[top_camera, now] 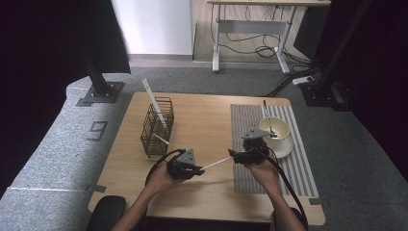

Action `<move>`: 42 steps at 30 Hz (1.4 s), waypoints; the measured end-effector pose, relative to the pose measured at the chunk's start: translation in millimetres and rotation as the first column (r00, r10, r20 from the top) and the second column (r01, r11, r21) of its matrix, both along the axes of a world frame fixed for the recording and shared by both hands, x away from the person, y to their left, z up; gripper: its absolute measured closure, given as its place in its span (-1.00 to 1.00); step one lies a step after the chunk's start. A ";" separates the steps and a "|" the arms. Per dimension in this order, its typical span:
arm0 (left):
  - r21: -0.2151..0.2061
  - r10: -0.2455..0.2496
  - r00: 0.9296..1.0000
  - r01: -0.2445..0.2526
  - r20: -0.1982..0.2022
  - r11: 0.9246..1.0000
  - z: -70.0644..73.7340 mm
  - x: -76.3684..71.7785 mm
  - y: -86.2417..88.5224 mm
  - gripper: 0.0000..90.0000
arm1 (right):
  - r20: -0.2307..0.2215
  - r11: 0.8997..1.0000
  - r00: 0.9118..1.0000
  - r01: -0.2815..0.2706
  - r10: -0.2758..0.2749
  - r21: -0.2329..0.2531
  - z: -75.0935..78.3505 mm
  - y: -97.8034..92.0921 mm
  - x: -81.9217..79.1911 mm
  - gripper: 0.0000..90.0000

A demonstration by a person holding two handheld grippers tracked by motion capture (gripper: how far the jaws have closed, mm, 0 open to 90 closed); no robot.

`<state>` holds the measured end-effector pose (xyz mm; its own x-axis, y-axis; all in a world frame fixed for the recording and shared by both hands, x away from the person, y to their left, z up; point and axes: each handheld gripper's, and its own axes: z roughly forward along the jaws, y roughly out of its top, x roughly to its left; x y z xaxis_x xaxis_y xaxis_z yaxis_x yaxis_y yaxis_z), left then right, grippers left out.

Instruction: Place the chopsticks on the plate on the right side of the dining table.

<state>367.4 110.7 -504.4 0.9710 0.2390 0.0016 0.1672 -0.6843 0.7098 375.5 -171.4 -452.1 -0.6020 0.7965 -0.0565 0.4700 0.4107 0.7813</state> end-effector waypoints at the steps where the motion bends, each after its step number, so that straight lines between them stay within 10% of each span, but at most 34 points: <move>1: 0.008 -0.004 1.000 0.004 0.001 1.000 -0.2 0.1 0.3 0.89 | -0.003 1.000 1.000 0.002 -0.002 0.009 -5.7 -1.0 -0.2 -0.57; 18: 0.106 -0.065 0.997 0.068 -0.037 0.992 -12.7 1.2 -2.1 0.89 | -0.055 1.000 0.998 0.015 -0.013 0.026 -52.9 -10.6 -4.4 -0.56; 27: 0.176 -0.115 0.992 0.124 -0.057 0.977 -13.5 -3.0 -1.8 0.90 | -0.089 0.998 0.994 -0.060 0.062 0.025 -49.2 -15.6 -13.8 -0.65; 34: 0.228 -0.170 0.984 0.179 -0.060 0.957 -10.6 -8.9 -1.4 0.90 | -0.161 0.975 0.967 -0.212 0.199 -0.068 -48.3 -7.3 -30.0 -0.71; 37: 0.249 -0.196 0.979 0.204 -0.059 0.947 -9.2 -11.6 -1.2 0.90 | -0.214 0.943 0.933 -0.316 0.288 -0.108 -52.9 4.6 -38.1 -0.70; 42: 0.243 -0.233 0.970 0.241 -0.064 0.939 -7.7 -14.6 1.4 0.90 | -0.233 0.918 0.914 -0.369 0.331 -0.143 -56.1 15.4 -44.4 -0.45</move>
<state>352.9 112.1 -512.2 1.0000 -0.0018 -0.0026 -0.0002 -0.8603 0.5098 331.1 -155.9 -508.3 -0.8538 0.5198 -0.0283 0.4081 0.7023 0.5833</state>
